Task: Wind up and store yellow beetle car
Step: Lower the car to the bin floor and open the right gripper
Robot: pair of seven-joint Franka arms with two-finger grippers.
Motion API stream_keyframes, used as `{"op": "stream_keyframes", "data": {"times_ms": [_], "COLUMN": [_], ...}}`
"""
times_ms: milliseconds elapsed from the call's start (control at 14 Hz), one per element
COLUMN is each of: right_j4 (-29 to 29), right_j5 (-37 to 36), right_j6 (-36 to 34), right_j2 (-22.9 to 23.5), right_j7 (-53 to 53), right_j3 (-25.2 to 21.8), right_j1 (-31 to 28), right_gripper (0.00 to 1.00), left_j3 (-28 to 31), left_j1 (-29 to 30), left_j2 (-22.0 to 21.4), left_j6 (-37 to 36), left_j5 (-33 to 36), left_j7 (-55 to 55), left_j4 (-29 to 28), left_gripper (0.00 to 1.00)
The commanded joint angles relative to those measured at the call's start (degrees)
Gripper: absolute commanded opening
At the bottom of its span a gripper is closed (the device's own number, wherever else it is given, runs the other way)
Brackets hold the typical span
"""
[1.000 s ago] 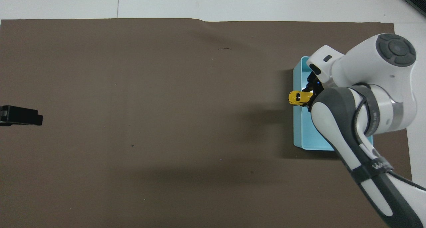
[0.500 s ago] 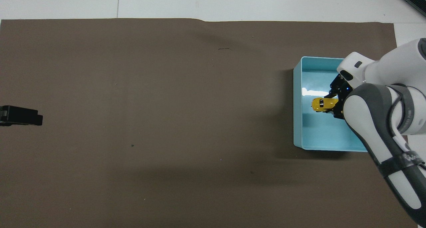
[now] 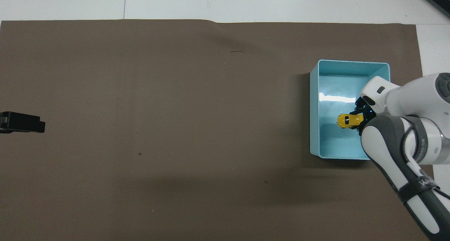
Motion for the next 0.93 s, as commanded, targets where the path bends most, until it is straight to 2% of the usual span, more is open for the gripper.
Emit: {"op": "stream_keyframes", "data": {"times_ms": [0, 857], "right_j4": [-2.67, -5.92], "right_j5": [-0.86, -0.86], "right_j6": [2.54, 11.23], "right_j2": [-1.65, 2.04], "right_j7": [-1.49, -4.47], "right_j3": [0.57, 0.58], "right_j1": [-0.42, -0.94], "right_gripper": [0.09, 0.09], "left_j3": [-0.32, -0.32], "left_j1": [0.57, 0.57], "left_j2": [0.05, 0.05], "left_j6": [-0.73, -0.73], "left_j5": [0.51, 0.51], "left_j7": [0.14, 0.14], "left_j4": [0.71, 0.71], "left_gripper": [1.00, 1.00]}}
